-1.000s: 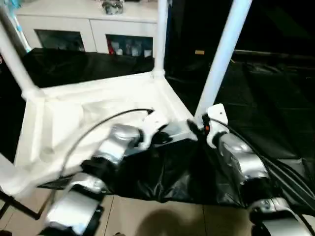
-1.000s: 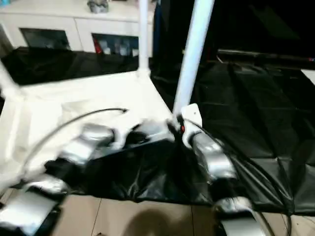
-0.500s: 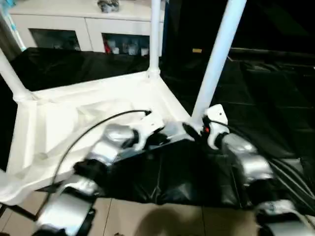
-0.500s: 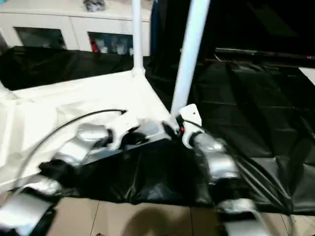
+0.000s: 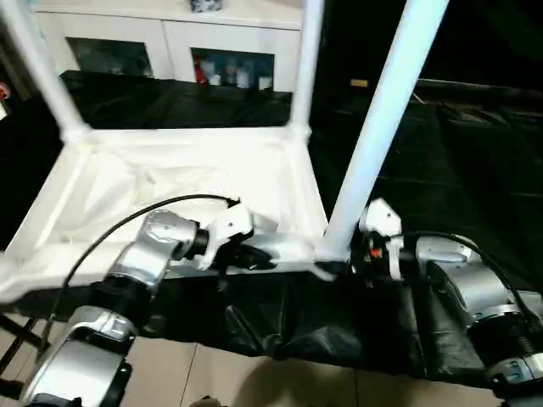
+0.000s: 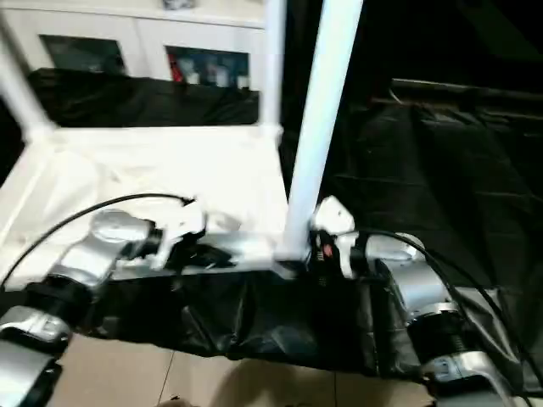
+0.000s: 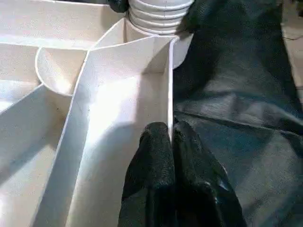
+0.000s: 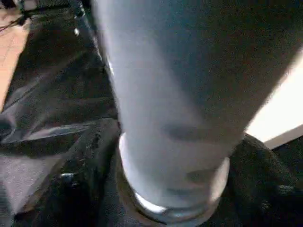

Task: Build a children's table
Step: Rotate leg to tighten

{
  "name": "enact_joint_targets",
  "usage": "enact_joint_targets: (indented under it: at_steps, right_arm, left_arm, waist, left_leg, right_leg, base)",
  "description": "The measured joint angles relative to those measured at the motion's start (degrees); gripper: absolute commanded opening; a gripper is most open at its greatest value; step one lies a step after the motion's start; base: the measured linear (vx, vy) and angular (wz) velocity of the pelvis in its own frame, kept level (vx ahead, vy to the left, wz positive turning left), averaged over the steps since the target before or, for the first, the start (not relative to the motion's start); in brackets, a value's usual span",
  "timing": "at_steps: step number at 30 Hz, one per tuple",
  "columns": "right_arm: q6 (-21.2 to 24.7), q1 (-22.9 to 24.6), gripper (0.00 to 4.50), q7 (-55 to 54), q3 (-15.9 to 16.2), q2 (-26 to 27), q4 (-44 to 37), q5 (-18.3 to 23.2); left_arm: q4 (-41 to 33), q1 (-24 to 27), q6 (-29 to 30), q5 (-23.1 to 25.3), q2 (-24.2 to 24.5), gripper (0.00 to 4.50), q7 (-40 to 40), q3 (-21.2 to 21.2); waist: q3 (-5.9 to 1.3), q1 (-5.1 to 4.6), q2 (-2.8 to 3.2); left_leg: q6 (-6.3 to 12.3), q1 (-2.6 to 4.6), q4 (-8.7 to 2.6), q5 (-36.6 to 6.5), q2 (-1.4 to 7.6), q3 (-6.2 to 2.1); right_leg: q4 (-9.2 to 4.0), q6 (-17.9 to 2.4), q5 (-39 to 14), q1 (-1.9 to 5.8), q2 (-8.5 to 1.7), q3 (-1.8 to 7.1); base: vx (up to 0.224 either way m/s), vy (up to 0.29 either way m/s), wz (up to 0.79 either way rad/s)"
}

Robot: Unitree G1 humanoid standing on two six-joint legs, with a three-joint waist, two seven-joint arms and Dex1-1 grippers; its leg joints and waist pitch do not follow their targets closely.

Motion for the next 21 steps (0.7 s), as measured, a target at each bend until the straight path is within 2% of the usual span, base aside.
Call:
enact_joint_targets:
  at_steps: [7,13,16,19,21]
  right_arm:
    - [0.04,-0.04,2.73,0.74,0.37,-0.01,0.01,-0.16]
    - [0.1,0.07,2.72,-1.41,-0.02,1.25,0.15,-0.51]
    - [0.1,0.02,2.72,-8.74,-2.31,4.26,1.59,-1.99]
    - [1.18,-1.06,2.71,-23.16,-6.98,10.76,5.22,-2.51]
    - [2.24,-2.15,2.71,-30.83,-8.97,13.23,6.91,-2.89]
  left_arm:
    - [0.34,-0.11,-0.57,0.01,-0.01,0.0,-0.44,0.02]
    - [0.57,-0.12,-0.53,0.28,-0.45,0.0,1.78,0.21]
    - [0.98,-0.45,0.73,1.4,-1.8,0.0,6.86,0.99]
    - [1.97,-1.58,4.02,3.3,-5.37,0.0,14.88,2.0]
    - [2.67,-2.41,6.08,3.9,-8.27,0.0,19.08,2.02]
  waist:
    - [0.03,0.1,-0.05]
    - [0.03,0.17,-0.05]
    - [0.01,-0.04,-0.06]
    - [0.0,-0.73,-0.09]
    - [-0.02,-0.8,-0.11]
  left_leg:
    - [0.08,0.01,-0.01,0.05,0.02,0.05]
    - [0.08,0.06,0.0,0.09,0.03,0.06]
    - [-0.3,0.12,-0.01,0.04,0.03,0.05]
    - [-0.61,0.16,-0.04,0.2,0.03,0.04]
    - [-0.66,0.16,-0.03,0.24,0.02,0.03]
  right_leg:
    - [0.03,0.0,0.0,0.0,0.0,0.02]
    - [0.06,0.0,0.0,0.01,0.0,0.02]
    - [0.13,-0.02,0.02,0.12,0.0,0.03]
    - [0.1,0.02,0.01,0.23,0.0,0.03]
    - [0.05,0.09,-0.02,0.24,0.0,0.04]
  base:
    - [0.0,0.0,0.0]
    - [0.0,0.0,0.0]
    - [0.0,0.0,0.0]
    - [0.0,0.0,0.0]
    - [0.0,0.0,0.0]
